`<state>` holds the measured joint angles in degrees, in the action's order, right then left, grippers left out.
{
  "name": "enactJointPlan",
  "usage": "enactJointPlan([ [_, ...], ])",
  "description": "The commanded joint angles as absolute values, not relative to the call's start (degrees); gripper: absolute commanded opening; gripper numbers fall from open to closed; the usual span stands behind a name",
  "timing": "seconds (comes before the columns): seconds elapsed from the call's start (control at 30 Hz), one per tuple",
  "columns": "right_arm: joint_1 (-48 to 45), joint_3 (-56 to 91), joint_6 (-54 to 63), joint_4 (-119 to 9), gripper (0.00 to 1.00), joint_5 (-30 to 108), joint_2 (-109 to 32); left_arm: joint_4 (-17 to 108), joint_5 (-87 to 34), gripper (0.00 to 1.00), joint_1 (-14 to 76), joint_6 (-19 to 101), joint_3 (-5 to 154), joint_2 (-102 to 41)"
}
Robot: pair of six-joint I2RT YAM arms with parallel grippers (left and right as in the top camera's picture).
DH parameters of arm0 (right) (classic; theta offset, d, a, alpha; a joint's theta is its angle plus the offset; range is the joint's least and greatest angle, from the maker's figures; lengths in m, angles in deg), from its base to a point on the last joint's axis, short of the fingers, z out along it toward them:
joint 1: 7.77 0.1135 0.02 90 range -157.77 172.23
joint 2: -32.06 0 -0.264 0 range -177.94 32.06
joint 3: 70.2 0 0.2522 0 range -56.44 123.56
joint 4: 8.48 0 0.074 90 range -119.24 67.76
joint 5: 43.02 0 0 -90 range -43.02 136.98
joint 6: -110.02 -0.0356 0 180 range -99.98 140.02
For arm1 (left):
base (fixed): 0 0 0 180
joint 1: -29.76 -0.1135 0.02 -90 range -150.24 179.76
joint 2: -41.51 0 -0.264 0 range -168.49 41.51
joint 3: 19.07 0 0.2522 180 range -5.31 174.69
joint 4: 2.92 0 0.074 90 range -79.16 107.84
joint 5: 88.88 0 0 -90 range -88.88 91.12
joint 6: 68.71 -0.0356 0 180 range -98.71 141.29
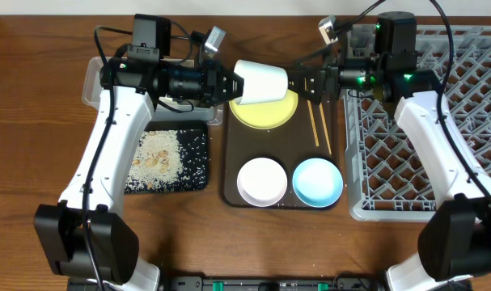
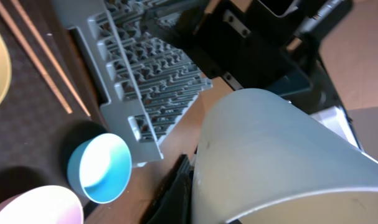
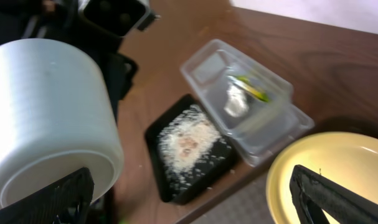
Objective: Sort waste into correct bins and load items into the dishwasher rack
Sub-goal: 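Lift the white cup and pass it to the right gripper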
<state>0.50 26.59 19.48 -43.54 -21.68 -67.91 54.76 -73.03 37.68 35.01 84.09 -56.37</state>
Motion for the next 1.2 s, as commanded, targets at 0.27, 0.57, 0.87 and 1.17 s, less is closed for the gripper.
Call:
enactJointPlan([
  [0.27, -4.6, 26.6, 21.9, -41.0, 0.99, -39.2, -67.9, 54.9, -76.2, 0.06, 35.7, 35.4, 84.4, -57.0],
  [0.57, 2.4, 26.6, 23.9, -36.5, 0.99, -39.9, -67.9, 54.9, -76.5, 0.06, 37.6, 36.6, 84.4, -57.0],
  [0.87, 6.1, 26.6, 19.2, -29.2, 0.84, -39.4, -67.9, 54.9, -76.9, 0.06, 39.1, 37.1, 84.4, -57.0],
  [1.17, 6.2, 26.6, 18.3, -29.6, 0.54, -39.4, -67.9, 54.6, -76.9, 0.09, 39.1, 37.1, 84.4, -57.0],
])
